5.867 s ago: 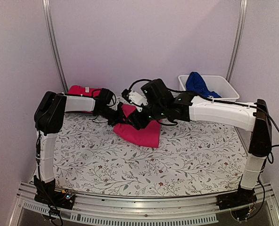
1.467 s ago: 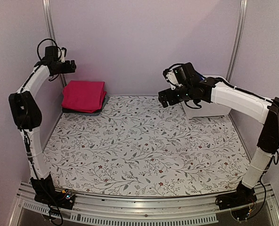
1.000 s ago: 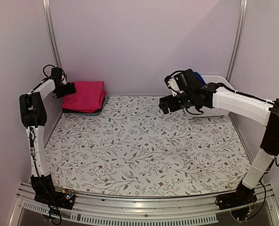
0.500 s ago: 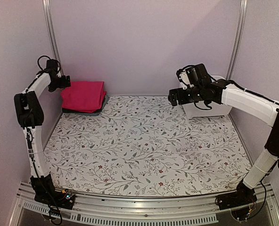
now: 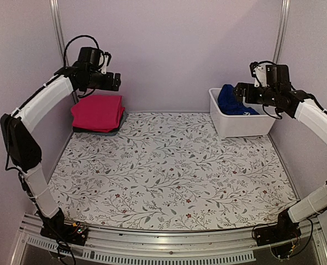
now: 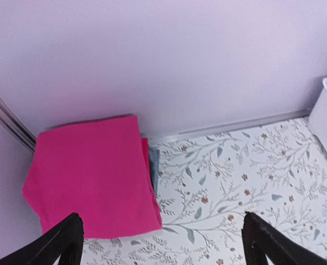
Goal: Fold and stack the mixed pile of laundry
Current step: Reset both arms
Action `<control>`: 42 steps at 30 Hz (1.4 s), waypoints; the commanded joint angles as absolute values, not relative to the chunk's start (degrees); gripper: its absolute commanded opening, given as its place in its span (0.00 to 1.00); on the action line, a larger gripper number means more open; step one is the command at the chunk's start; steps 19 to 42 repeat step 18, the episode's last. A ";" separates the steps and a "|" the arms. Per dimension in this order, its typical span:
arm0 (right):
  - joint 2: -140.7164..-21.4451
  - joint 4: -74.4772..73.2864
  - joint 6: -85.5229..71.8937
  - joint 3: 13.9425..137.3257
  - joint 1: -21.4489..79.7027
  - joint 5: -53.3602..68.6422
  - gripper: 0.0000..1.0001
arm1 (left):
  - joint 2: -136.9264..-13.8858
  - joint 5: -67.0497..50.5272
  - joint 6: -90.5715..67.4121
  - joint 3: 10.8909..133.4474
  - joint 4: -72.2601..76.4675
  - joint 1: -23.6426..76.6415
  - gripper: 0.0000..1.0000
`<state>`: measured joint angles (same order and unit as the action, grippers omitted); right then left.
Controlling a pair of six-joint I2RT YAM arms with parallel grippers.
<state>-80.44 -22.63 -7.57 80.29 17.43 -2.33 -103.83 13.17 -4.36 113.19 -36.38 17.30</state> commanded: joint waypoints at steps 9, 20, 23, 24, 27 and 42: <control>-72.60 -20.02 -10.71 61.01 17.29 14.79 0.99 | -98.99 4.79 -22.74 80.85 -28.23 32.22 1.00; -68.06 -18.15 -14.19 52.11 17.26 16.91 0.99 | -97.36 2.59 -26.45 74.07 -22.55 33.44 1.00; -68.06 -18.15 -14.19 52.11 17.26 16.91 0.99 | -97.36 2.59 -26.45 74.07 -22.55 33.44 1.00; -68.06 -18.15 -14.19 52.11 17.26 16.91 0.99 | -97.36 2.59 -26.45 74.07 -22.55 33.44 1.00; -68.06 -18.15 -14.19 52.11 17.26 16.91 0.99 | -97.36 2.59 -26.45 74.07 -22.55 33.44 1.00; -68.06 -18.15 -14.19 52.11 17.26 16.91 0.99 | -97.36 2.59 -26.45 74.07 -22.55 33.44 1.00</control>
